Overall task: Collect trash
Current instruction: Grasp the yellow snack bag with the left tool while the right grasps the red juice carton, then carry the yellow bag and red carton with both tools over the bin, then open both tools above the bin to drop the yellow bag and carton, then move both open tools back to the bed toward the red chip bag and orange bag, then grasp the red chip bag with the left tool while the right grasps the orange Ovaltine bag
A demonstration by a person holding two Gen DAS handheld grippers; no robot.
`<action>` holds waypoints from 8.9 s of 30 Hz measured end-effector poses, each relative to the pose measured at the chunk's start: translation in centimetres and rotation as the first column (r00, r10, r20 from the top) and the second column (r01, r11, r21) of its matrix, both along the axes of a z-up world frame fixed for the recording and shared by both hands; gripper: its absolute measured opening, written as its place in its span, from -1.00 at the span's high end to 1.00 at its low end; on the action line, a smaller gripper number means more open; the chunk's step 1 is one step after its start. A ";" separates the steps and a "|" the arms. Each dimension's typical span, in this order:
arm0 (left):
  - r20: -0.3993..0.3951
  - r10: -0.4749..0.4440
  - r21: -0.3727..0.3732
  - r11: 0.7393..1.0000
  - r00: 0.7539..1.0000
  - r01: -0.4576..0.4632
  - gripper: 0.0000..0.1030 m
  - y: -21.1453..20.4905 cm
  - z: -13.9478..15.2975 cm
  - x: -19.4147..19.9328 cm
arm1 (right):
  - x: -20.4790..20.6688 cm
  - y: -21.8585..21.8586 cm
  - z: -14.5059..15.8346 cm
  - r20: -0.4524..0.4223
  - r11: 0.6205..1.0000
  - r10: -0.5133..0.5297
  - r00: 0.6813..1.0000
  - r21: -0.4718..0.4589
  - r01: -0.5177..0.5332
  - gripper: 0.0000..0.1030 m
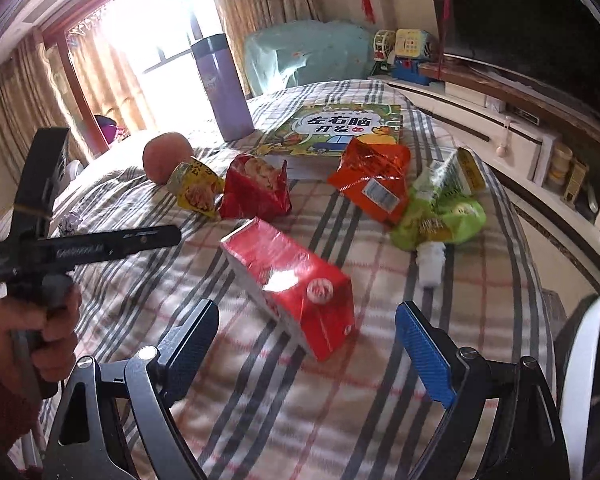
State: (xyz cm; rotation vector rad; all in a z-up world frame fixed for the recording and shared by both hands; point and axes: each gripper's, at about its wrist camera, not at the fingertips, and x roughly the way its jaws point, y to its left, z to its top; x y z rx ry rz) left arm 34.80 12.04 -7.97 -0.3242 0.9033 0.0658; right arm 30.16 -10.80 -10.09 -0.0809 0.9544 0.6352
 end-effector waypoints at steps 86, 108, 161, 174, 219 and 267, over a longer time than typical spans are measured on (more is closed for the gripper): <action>0.075 -0.575 0.029 0.818 0.815 0.575 1.00 -21.8 2.4 -6.8 | -11.4 -21.5 4.6 0.049 0.881 -0.473 0.880 0.043 0.471 0.37; 0.047 -0.632 0.076 0.775 0.774 0.628 1.00 -26.9 2.7 -3.0 | -9.8 -24.6 5.1 0.063 0.862 -0.505 0.861 -0.010 0.506 0.37; -0.039 -0.648 0.108 0.754 0.761 0.648 0.64 -34.0 2.5 4.5 | -3.3 -28.1 3.9 0.007 0.864 -0.491 0.871 -0.125 0.488 0.35; 0.017 -0.564 0.072 0.824 0.826 0.561 0.10 -28.5 1.7 0.2 | -5.0 -27.9 5.0 0.020 0.850 -0.526 0.850 -0.031 0.526 -0.33; 0.003 -0.118 -0.096 0.988 0.993 0.118 -0.44 -6.5 0.8 -4.3 | -6.8 -8.3 2.0 0.052 0.956 -0.290 0.956 0.063 0.287 -0.80; 0.096 -0.190 -0.182 0.962 0.977 0.205 0.77 1.9 -3.9 -4.3 | 9.5 4.8 -1.8 0.129 0.951 -0.260 0.957 -0.140 0.277 0.39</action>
